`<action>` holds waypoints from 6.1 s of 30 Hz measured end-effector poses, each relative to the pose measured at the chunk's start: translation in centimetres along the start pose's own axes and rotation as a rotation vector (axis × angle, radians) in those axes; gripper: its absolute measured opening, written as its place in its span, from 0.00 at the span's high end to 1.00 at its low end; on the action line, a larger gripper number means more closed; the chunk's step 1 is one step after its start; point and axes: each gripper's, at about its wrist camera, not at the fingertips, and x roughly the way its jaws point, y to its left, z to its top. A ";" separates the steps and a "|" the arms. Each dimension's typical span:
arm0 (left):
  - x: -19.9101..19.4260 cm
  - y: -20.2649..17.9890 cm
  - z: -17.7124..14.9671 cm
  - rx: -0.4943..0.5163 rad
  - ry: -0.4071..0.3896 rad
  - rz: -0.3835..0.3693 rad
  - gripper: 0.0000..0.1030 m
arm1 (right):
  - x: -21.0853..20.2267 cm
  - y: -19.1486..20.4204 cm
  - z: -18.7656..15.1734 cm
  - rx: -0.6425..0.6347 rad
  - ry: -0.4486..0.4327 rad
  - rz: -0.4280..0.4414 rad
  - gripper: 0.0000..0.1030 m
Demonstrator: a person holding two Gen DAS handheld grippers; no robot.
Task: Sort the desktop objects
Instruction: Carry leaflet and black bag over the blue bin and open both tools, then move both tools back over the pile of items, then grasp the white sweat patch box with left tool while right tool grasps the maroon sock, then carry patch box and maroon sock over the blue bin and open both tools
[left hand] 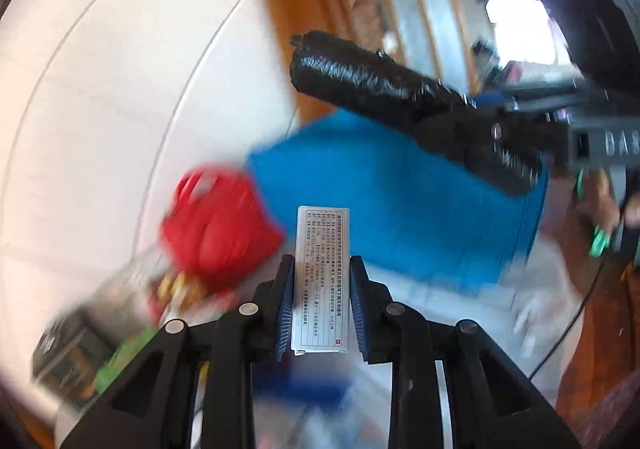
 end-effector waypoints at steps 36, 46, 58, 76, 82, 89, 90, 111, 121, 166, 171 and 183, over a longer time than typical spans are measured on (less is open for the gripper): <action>18.7 -12.0 20.9 -0.178 0.003 0.367 0.18 | -6.7 -30.9 -0.4 0.300 -0.123 -0.351 0.10; 15.5 -10.8 18.5 -0.234 0.012 0.435 0.18 | -7.8 -27.6 -0.1 0.277 -0.150 -0.273 0.07; 8.6 -7.9 14.2 -0.308 0.004 0.515 0.18 | -8.0 -21.2 0.8 0.210 -0.165 -0.194 0.02; -9.4 3.3 -6.0 -0.402 0.172 0.689 0.18 | -0.9 -0.9 -0.4 0.161 -0.043 0.011 0.00; -13.1 7.2 -12.0 -0.451 0.235 0.765 0.18 | 2.5 3.6 -2.3 0.148 0.038 0.051 0.01; -14.3 9.5 -15.9 -0.532 0.264 0.819 0.18 | 6.8 5.5 -2.6 0.092 0.094 0.099 0.01; -14.3 9.8 -16.4 -0.548 0.269 0.829 0.18 | 7.7 5.7 -2.6 0.088 0.109 0.118 0.01; -8.2 17.8 -24.4 -0.504 0.387 0.611 0.18 | 21.9 3.4 -4.6 0.119 0.279 0.176 0.01; -2.0 26.2 -32.1 -0.509 0.486 0.252 0.18 | 29.5 3.2 -7.0 0.155 0.401 0.134 0.01; 1.1 28.1 -33.4 -0.441 0.475 0.060 0.22 | 39.4 1.4 -9.5 0.250 0.494 0.223 0.87; -1.5 26.9 -31.0 -0.457 0.403 0.111 0.22 | 33.0 3.1 -5.3 0.131 0.375 0.232 0.88; -5.2 19.3 -23.0 -0.369 0.295 0.099 0.22 | 21.1 3.5 -0.7 0.095 0.235 0.201 0.88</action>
